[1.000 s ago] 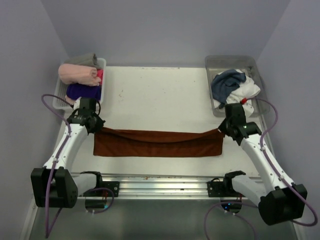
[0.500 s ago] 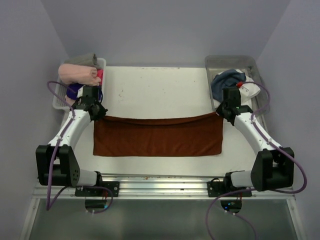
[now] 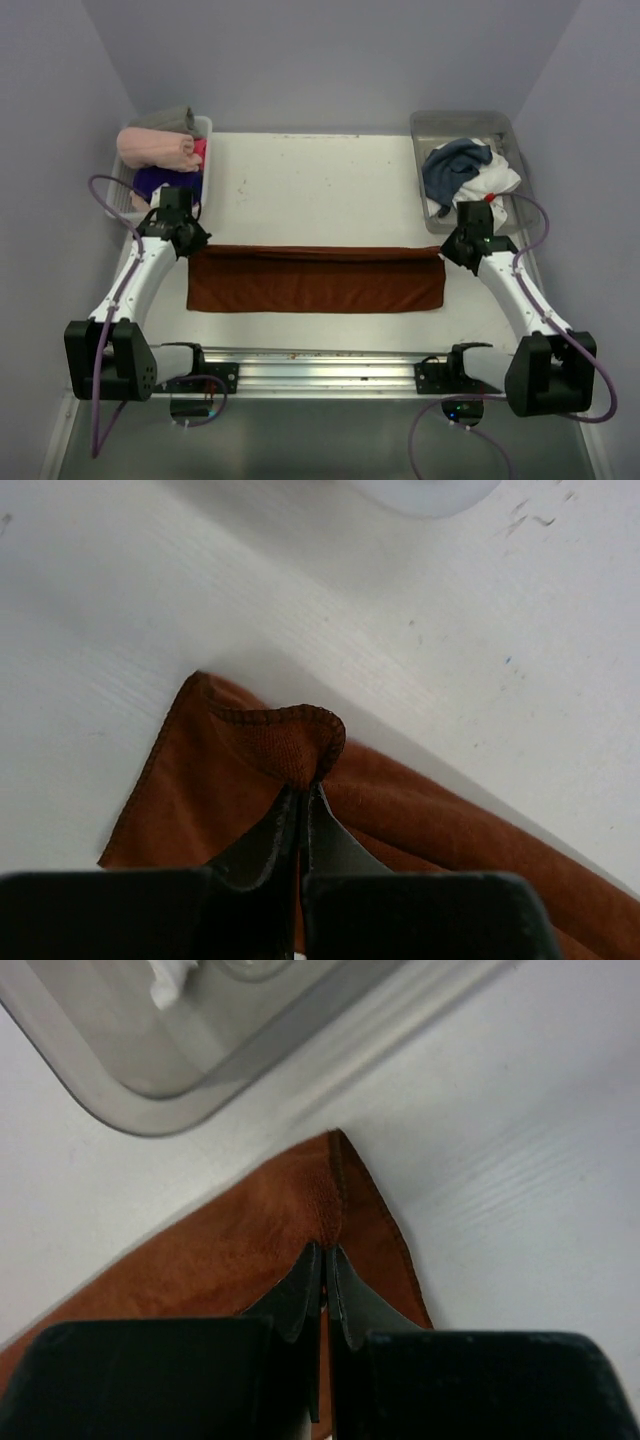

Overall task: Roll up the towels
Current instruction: Fold the towel

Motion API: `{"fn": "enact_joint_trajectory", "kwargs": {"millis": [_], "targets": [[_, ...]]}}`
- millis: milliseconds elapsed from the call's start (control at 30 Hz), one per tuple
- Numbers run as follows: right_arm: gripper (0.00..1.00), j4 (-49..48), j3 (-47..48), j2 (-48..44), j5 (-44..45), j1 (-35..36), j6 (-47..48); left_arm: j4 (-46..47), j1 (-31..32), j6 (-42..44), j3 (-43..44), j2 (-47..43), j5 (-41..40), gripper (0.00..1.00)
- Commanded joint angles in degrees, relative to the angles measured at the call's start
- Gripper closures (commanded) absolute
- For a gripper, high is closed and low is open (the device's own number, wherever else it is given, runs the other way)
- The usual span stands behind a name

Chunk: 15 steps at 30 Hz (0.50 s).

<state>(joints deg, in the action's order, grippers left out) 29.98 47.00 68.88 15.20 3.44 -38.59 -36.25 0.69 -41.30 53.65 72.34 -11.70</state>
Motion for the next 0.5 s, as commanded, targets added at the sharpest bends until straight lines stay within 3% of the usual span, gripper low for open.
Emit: {"fn": "enact_joint_trajectory", "kwargs": {"millis": [0,200,467], "targets": [[1.00,7.1,-3.5,-5.9,-1.7,-0.4,-1.0,-5.1,-0.7,1.0,-4.2,-3.7,-2.4,1.00],[1.00,12.7,-7.3,-13.4,-2.7,-0.4,-3.0,-6.0,-0.7,-2.5,-9.2,-7.1,-2.7,1.00],[1.00,14.4,-10.0,-14.5,-2.6,-0.4,-3.8,-6.3,-0.7,-4.1,-10.2,-8.6,-2.4,1.00]]}}
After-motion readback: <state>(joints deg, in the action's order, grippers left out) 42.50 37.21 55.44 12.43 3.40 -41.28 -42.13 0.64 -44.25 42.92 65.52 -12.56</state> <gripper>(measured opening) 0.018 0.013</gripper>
